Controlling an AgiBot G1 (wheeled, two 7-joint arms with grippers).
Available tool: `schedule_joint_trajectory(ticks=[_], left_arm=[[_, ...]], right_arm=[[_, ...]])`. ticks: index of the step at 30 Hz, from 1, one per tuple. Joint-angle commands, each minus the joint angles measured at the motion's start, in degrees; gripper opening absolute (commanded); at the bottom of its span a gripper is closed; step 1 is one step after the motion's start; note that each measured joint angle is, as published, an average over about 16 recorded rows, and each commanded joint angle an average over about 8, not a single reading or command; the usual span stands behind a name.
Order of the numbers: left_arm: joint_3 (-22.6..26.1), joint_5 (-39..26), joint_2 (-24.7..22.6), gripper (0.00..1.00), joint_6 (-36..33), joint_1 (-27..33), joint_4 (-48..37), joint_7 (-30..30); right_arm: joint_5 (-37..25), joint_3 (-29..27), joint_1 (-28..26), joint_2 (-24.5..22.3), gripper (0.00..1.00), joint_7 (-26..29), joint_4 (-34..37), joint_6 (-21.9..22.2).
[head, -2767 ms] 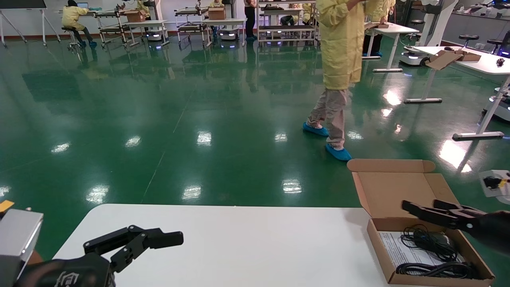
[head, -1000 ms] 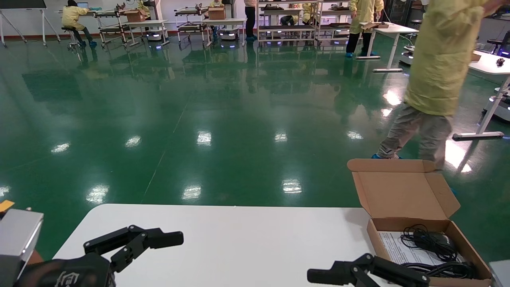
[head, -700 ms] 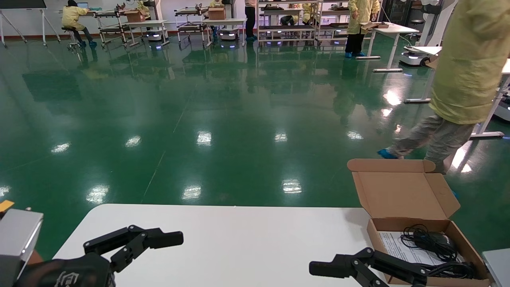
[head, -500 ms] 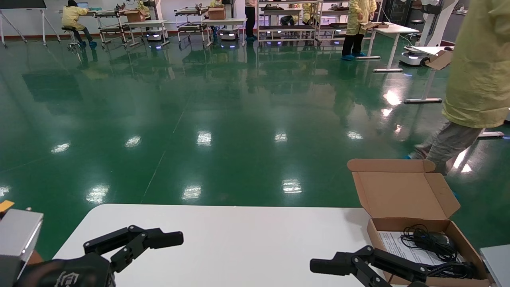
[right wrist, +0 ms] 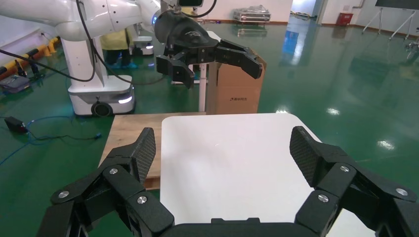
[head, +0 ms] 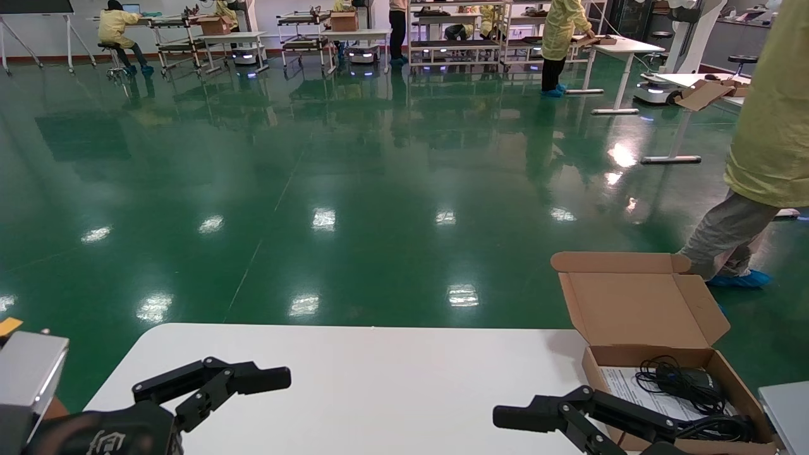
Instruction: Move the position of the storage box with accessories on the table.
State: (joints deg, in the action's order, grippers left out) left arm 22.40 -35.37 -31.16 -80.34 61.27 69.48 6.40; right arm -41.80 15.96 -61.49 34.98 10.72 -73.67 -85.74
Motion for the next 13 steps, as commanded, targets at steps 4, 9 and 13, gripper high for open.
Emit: schedule_joint_trajectory(ticks=[4,9,13], left_arm=[[0.0,0.0,0.0,1.00,0.0,0.0,0.0,0.0],[0.0,0.0,0.0,1.00,0.0,0.0,0.0,0.0],[0.0,0.0,0.0,1.00,0.0,0.0,0.0,0.0]], right_arm=[[0.0,0.0,0.0,0.0,1.00,0.0,0.1,0.0],[0.0,0.1,-0.1,0.0,1.00,0.0,0.1,0.1],[-0.1,0.1,-0.1,0.0,1.00,0.0,0.1,0.1]])
